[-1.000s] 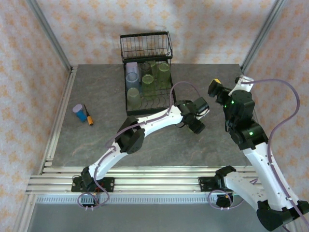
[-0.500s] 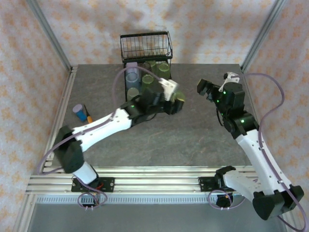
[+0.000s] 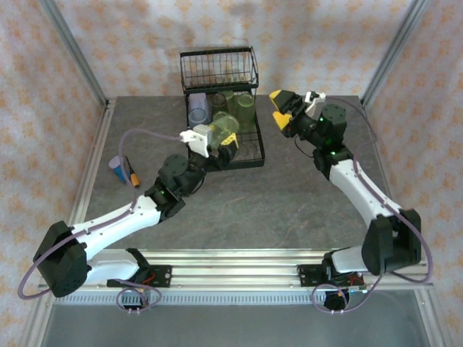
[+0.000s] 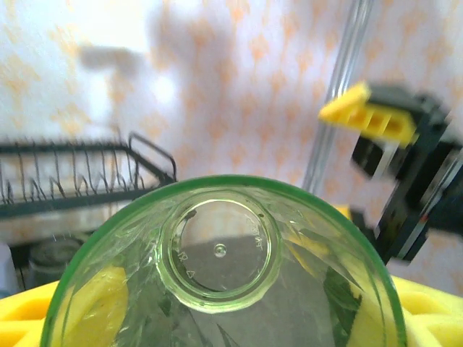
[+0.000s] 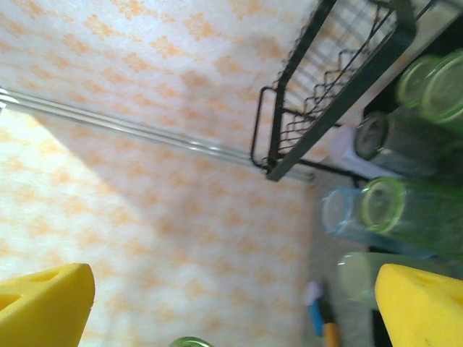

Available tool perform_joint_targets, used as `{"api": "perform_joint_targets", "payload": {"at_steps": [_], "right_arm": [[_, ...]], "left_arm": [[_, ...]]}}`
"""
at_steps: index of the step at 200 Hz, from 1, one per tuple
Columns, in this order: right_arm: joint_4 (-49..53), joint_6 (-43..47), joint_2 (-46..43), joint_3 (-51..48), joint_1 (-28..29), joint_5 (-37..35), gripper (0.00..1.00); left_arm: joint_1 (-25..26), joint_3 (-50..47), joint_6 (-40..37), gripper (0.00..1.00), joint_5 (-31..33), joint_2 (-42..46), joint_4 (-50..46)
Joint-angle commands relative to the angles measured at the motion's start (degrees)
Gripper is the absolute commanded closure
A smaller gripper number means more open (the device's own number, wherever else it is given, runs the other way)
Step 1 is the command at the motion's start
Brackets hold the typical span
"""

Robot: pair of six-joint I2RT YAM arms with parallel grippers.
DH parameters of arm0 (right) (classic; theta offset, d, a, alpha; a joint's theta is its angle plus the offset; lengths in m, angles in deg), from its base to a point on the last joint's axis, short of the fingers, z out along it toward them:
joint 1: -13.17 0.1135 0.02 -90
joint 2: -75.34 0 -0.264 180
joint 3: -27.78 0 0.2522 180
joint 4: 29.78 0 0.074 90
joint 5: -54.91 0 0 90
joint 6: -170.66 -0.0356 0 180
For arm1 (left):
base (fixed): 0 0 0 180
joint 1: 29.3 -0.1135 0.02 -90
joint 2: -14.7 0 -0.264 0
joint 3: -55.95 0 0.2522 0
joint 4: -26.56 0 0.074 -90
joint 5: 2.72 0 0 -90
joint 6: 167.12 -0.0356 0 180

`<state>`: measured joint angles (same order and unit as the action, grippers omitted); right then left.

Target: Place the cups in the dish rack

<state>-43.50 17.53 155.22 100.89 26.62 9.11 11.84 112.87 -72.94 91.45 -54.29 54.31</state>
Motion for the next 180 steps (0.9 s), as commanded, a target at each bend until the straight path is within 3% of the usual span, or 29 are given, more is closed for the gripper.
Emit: {"api": "perform_joint_targets", "payload": {"at_steps": [1, 39, 138, 148, 180], "right_arm": [[-20.8, -17.2, 2.7, -0.1, 1.1, 6.2, 0.01], [-28.7, -23.7, 8.0, 2.0, 6.6, 6.1, 0.01], [-30.3, -26.1, 12.0, 7.1, 15.2, 7.2, 0.00], [-30.3, -26.3, 12.2, 7.4, 15.5, 7.5, 0.02], [-29.3, -25.0, 11.9, 6.8, 15.6, 7.5, 0.28]], "left_arm": [[-0.7, -2.2, -3.1, 0.30, 4.0, 0.0, 19.8], [-0.9, -1.5, -3.4, 0.29, 2.1, -3.7, 28.1], [-1.0, 3.7, 1.1, 0.29, -2.8, -12.2, 31.5], [-1.0, 4.1, 1.3, 0.29, -3.0, -12.8, 31.4], [-1.0, 4.2, 2.2, 0.29, -3.3, -13.8, 31.8]]}}
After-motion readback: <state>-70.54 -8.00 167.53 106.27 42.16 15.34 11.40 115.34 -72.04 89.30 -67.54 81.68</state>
